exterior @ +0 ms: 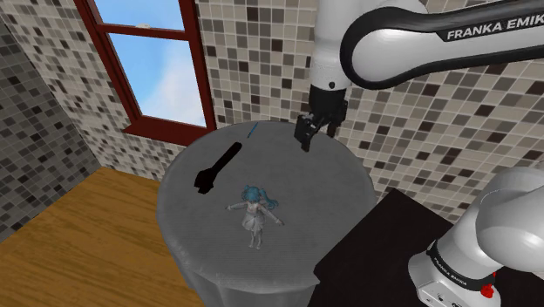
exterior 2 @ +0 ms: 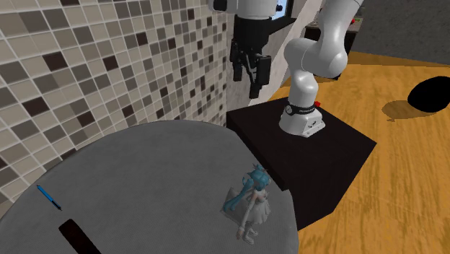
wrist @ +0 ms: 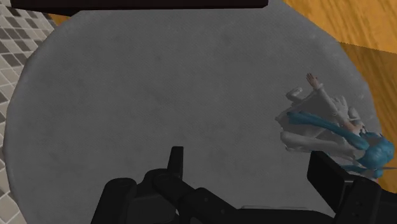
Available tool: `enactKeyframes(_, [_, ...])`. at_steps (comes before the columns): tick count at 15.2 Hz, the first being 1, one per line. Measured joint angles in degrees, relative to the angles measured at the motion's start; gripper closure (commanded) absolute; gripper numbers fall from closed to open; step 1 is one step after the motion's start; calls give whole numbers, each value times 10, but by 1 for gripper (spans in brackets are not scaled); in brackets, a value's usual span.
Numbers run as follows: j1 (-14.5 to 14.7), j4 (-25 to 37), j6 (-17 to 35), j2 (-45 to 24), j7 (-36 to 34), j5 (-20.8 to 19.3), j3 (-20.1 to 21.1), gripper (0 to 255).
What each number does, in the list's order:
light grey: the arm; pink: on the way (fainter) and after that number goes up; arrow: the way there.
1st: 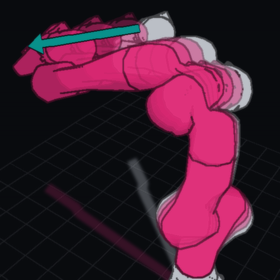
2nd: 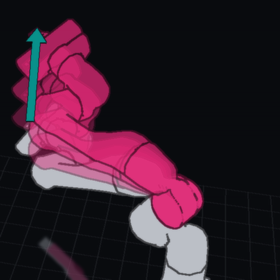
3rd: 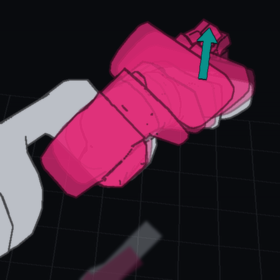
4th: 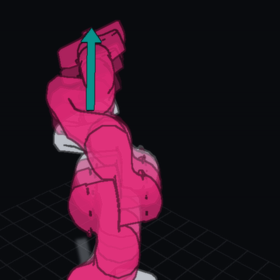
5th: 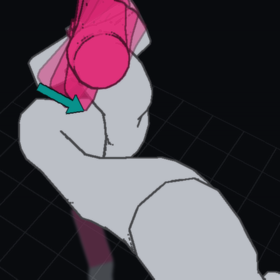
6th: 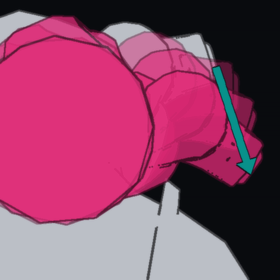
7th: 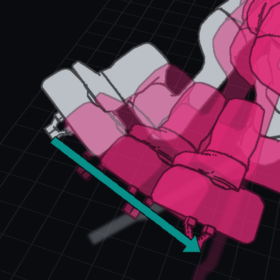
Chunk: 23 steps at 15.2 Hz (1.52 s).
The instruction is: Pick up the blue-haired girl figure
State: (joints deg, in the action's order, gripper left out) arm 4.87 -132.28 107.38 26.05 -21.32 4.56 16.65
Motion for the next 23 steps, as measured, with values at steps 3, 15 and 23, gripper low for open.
enactKeyframes(3, [4, 30, 20, -60, -54, -6, 39, 0])
enactKeyframes(15, [38, 183, 50, -308, -262, -100, 135, 0])
enactKeyframes(23, [43, 164, 97, -342, -282, -120, 134, 255])
